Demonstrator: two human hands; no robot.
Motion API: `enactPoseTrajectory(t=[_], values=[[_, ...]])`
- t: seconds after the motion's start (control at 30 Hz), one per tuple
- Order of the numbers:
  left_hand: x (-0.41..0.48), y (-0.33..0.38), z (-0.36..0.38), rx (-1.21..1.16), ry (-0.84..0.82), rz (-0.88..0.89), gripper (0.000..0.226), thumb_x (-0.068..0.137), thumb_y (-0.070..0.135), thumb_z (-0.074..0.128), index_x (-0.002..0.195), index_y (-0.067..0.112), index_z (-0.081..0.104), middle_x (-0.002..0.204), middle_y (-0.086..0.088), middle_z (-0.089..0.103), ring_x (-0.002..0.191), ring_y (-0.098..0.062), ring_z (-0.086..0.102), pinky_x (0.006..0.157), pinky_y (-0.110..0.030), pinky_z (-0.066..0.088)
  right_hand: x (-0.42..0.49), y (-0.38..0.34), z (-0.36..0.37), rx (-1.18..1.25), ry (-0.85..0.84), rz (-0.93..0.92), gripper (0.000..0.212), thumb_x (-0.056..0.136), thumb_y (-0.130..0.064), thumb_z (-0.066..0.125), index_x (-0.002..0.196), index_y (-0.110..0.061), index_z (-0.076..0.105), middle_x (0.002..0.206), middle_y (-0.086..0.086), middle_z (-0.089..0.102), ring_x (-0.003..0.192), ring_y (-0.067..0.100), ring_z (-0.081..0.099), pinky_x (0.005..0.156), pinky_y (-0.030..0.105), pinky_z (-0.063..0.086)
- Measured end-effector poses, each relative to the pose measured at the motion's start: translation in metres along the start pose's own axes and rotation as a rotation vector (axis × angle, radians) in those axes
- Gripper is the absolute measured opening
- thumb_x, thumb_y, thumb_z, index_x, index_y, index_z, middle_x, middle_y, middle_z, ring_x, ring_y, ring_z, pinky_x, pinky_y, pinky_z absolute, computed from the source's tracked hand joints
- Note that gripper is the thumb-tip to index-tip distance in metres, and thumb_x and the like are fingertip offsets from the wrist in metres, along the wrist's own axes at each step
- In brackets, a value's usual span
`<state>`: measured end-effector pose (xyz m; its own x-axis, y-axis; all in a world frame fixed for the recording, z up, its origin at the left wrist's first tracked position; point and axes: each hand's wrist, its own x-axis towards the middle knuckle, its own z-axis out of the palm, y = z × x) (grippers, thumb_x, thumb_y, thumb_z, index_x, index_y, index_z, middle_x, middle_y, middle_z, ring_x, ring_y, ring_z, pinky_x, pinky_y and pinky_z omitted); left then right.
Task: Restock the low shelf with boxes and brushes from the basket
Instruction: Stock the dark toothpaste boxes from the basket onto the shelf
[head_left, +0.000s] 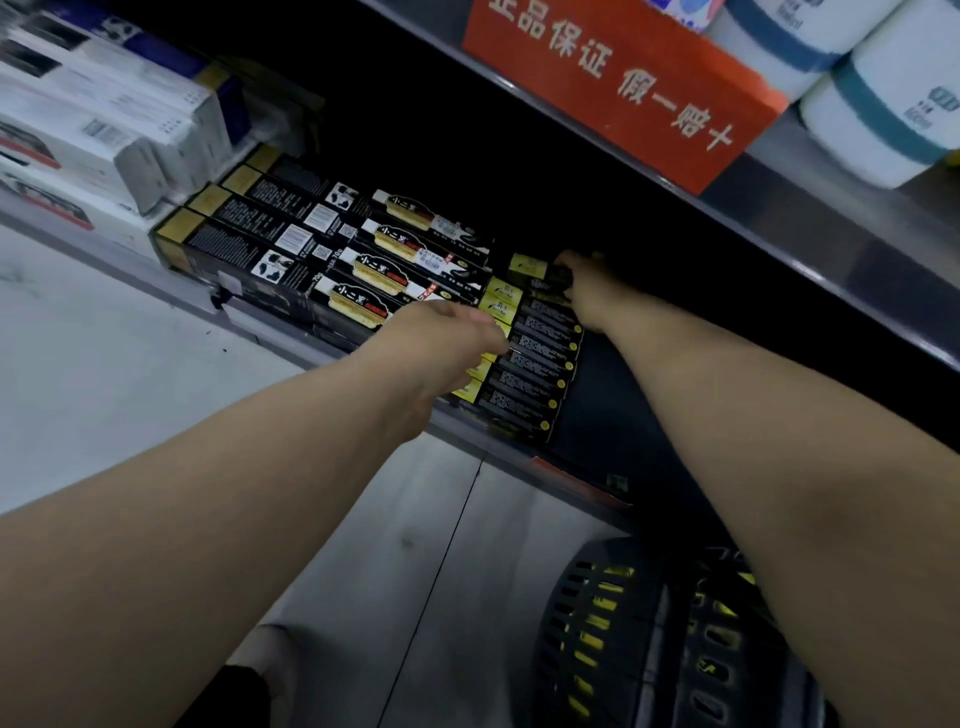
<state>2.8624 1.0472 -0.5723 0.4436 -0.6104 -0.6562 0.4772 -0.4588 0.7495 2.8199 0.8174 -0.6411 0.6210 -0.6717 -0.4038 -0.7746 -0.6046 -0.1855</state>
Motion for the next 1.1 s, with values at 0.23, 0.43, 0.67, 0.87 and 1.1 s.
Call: enactPoseTrajectory(t=[0.23, 0.43, 0.67, 0.87, 1.1], values=[[0.003, 0.001, 0.004, 0.001, 0.001, 0.032, 0.012, 0.083, 0.01, 0.064, 0.093, 0.016, 0.064, 0.109, -0.009, 0.063, 0.105, -0.02, 0.06, 0.083, -0.026, 0.053, 0.007, -0.001, 0.025, -0.1, -0.17, -0.003, 0.069, 0.093, 0.002, 0.043, 0.15, -0.025, 0.015, 0.151, 0.013, 0.028, 0.13, 0.032, 0.039, 0.106, 0.036, 0.037], [-0.017, 0.007, 0.025, 0.122, -0.024, 0.147, 0.013, 0.086, 0.013, 0.062, 0.096, 0.02, 0.063, 0.096, -0.004, 0.063, 0.086, -0.017, 0.057, 0.074, -0.02, 0.048, -0.033, -0.019, -0.016, -0.344, -0.223, -0.056, 0.062, 0.095, -0.01, 0.048, 0.149, -0.01, 0.018, 0.149, 0.019, 0.029, 0.13, 0.032, 0.039, 0.1, 0.033, 0.039], [-0.072, 0.011, 0.068, 0.345, -0.282, 0.497, 0.014, 0.085, 0.008, 0.063, 0.091, 0.02, 0.066, 0.09, 0.003, 0.068, 0.09, -0.012, 0.065, 0.082, -0.019, 0.05, -0.169, -0.005, -0.096, 0.015, -0.008, -0.263, 0.045, 0.089, -0.023, 0.062, 0.132, -0.022, 0.048, 0.138, -0.002, 0.046, 0.122, 0.013, 0.045, 0.084, 0.013, 0.031], [-0.11, -0.007, 0.101, 0.599, -0.448, 0.758, 0.015, 0.086, 0.019, 0.064, 0.097, 0.028, 0.066, 0.096, 0.018, 0.065, 0.092, 0.008, 0.057, 0.082, -0.006, 0.044, -0.294, 0.066, -0.097, 0.554, 0.148, -0.265, 0.028, 0.084, -0.011, 0.067, 0.095, -0.035, 0.061, 0.106, -0.012, 0.061, 0.1, -0.002, 0.056, 0.081, 0.014, 0.048], [-0.144, -0.027, 0.139, 1.011, -0.613, 0.982, 0.013, 0.09, 0.035, 0.056, 0.1, 0.042, 0.059, 0.095, 0.034, 0.05, 0.102, 0.012, 0.041, 0.083, -0.004, 0.033, -0.364, 0.159, -0.017, 0.4, 0.037, 0.08, 0.021, 0.087, -0.017, 0.065, 0.103, -0.029, 0.058, 0.105, -0.012, 0.06, 0.098, 0.01, 0.06, 0.081, 0.028, 0.051]])
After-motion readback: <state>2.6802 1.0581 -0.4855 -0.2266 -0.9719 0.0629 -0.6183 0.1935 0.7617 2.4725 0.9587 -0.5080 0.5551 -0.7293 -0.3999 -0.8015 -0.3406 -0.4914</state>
